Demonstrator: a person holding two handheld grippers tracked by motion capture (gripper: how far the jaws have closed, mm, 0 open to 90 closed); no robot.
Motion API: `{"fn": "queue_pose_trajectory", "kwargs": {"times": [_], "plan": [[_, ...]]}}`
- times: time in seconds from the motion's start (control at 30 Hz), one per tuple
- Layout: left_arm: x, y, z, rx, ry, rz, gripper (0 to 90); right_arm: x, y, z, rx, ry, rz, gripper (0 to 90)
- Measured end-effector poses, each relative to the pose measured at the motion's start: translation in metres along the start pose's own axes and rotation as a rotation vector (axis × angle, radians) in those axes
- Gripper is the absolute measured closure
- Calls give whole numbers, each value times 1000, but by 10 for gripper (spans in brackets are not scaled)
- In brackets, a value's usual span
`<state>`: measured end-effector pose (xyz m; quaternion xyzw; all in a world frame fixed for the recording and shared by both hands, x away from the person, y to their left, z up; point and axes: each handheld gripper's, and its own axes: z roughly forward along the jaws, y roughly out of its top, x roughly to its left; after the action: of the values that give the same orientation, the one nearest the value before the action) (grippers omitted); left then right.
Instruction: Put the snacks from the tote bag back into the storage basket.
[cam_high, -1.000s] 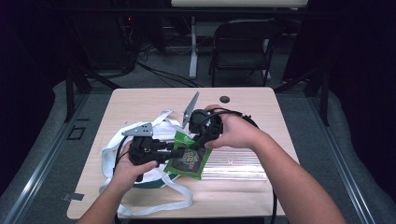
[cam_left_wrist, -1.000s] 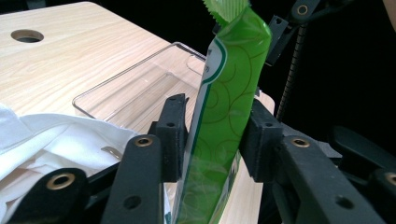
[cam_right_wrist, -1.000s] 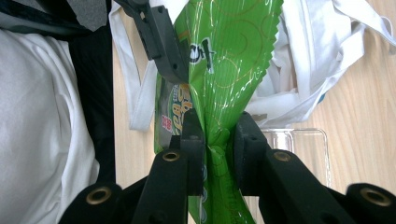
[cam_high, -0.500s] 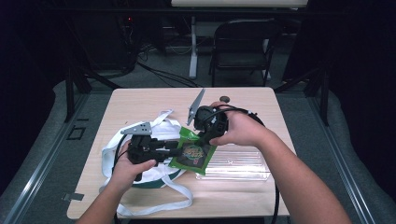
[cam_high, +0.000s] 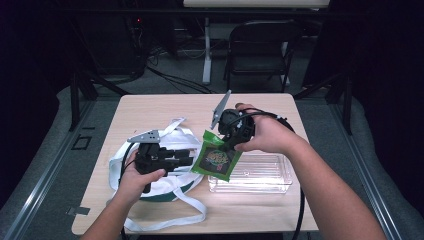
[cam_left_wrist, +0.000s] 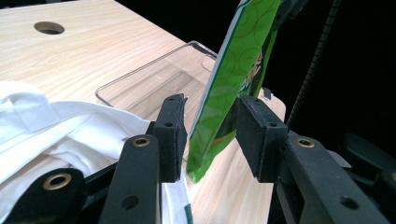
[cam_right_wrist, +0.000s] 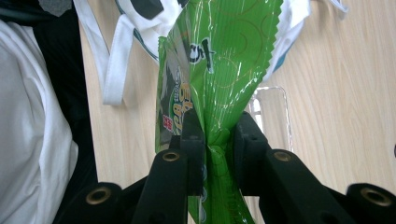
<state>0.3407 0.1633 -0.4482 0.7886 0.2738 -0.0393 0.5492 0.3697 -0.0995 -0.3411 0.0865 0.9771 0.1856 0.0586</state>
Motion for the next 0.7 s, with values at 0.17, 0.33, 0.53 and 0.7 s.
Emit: {"fn": "queue_pose_trajectory", "kwargs": {"times": [0.17, 0.33, 0.53, 0.7], "plan": [[2, 0, -2, -4, 8, -4, 620, -4, -5, -3, 12, -22, 8, 770], [4, 0, -4, -11, 15, -12, 623, -7, -10, -6, 20, -43, 22, 770], [7, -1, -6, -18, 27, -18, 623, -14, -19, -8, 50, -69, 38, 770], [9, -1, -8, -23, 34, -23, 623, -20, -25, -10, 66, -93, 47, 770]]}}
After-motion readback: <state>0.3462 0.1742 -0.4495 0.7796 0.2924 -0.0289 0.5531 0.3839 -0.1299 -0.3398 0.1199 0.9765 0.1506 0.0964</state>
